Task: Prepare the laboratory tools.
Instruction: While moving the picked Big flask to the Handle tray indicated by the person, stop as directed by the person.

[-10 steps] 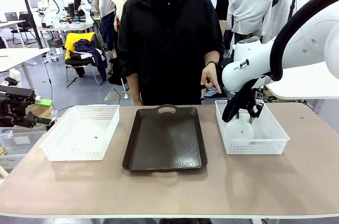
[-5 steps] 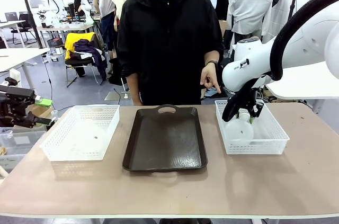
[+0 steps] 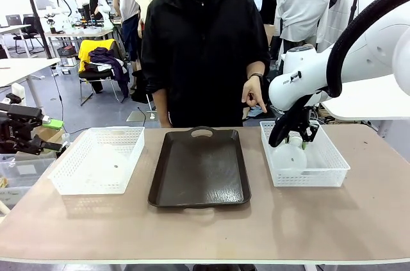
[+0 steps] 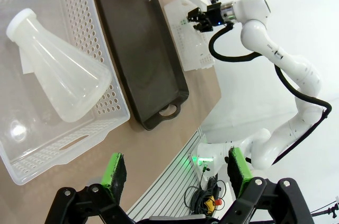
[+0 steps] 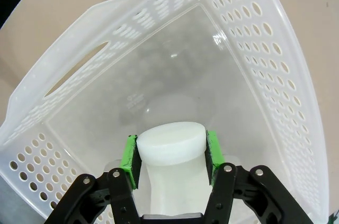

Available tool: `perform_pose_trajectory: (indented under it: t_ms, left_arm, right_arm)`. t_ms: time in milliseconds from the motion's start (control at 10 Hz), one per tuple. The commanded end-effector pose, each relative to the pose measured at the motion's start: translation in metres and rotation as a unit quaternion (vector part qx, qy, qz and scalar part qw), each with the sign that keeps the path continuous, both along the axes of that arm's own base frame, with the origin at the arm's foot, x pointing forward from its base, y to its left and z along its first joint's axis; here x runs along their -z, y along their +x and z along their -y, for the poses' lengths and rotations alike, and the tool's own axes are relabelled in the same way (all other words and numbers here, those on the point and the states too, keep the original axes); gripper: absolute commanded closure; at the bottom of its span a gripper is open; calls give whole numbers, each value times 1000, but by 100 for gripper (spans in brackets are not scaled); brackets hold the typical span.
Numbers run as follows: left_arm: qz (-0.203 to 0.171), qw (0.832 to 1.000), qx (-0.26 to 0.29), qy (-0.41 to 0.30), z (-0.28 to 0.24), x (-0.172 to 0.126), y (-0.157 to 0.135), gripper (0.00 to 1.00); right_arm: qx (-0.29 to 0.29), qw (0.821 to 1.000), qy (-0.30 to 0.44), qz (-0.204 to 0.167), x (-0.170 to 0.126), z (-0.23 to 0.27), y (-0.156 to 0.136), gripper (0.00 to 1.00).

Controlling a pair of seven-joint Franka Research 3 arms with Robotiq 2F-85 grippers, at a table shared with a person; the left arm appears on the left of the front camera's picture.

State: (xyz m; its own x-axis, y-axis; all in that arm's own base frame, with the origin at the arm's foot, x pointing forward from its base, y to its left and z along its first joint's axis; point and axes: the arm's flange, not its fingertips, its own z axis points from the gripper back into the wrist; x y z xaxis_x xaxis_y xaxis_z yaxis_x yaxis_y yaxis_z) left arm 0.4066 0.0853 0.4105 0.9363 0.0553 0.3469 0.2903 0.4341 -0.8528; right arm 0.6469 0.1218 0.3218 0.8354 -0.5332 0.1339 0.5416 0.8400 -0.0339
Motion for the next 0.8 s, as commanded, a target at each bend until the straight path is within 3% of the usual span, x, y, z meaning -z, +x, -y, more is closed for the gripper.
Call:
perform_pose_trajectory:
  t_ms: [0,700]
  left_arm:
    - [2,1000,-1,-2,-1,-1,0,0]
    - [2,1000,-1,-2,-1,-1,0,0]
  right_arm:
    - [0,1000,-1,-2,2,0,0,100]
    - [0,1000,-1,-2,2,0,0,100]
